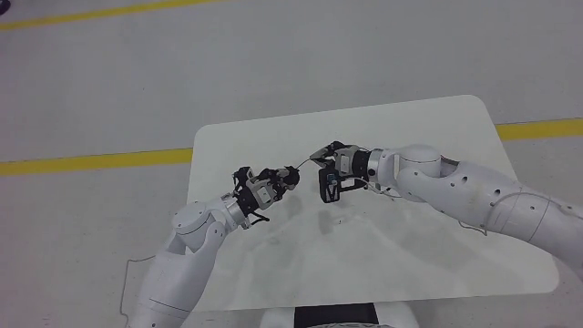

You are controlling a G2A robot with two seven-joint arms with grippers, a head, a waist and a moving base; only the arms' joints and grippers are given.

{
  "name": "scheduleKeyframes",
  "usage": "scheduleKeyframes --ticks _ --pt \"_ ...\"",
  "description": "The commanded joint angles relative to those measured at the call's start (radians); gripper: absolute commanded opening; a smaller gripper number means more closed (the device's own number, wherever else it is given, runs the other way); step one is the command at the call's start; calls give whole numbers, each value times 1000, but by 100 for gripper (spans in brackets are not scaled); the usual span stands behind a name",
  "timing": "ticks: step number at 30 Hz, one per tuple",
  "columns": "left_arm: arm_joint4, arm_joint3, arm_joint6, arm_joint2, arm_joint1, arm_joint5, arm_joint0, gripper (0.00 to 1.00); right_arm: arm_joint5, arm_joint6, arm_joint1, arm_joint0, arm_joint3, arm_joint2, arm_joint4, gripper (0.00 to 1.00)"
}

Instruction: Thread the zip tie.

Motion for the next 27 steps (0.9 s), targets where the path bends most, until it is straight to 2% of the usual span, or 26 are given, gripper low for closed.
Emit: scheduleKeyframes --ticks 1,10,11,12,20,24,27 --pt "0 0 0 0 0 0 0 0 -1 2 0 0 -1 0 0 0" --pt "0 0 0 0 0 0 0 0 -7 8 2 1 -5 0 0 0" --pt "0 0 0 0 0 0 0 35 -9 8 2 1 -5 0 0 0" --pt "0 0 0 0 0 0 0 100 -10 8 2 1 -5 0 0 0" --pt "-1 -2 15 5 -1 -11 -1 100 -21 8 12 -1 -5 0 0 0" --pt "0 -8 3 6 0 -54 2 100 -40 -15 15 -10 7 0 0 0" --pt "20 -13 -15 2 3 -102 8 100 -43 -114 14 -28 45 0 0 0"
